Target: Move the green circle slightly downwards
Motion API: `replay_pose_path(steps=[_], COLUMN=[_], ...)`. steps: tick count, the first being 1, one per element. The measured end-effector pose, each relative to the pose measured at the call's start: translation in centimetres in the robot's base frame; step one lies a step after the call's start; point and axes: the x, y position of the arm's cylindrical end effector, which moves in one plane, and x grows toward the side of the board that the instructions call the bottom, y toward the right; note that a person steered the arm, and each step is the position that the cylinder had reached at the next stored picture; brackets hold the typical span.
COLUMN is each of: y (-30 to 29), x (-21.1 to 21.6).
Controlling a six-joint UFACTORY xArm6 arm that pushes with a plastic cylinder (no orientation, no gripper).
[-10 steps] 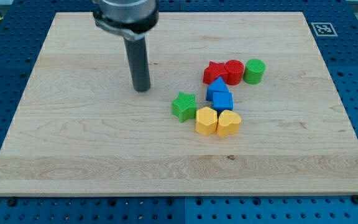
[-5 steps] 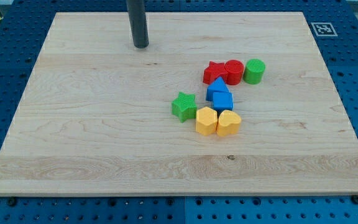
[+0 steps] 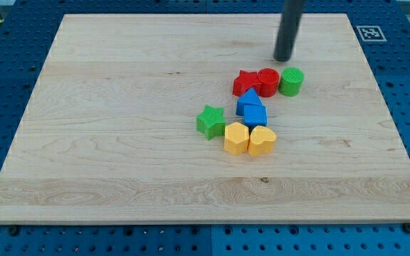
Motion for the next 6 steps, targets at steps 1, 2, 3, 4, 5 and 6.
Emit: replay_pose_path(steps=[1,2,3,4,5,6], y=[0.3,0.3,0.3,0.3,0.3,0.1], x=[2.8,3.2,3.9,4.2,4.2,1.2])
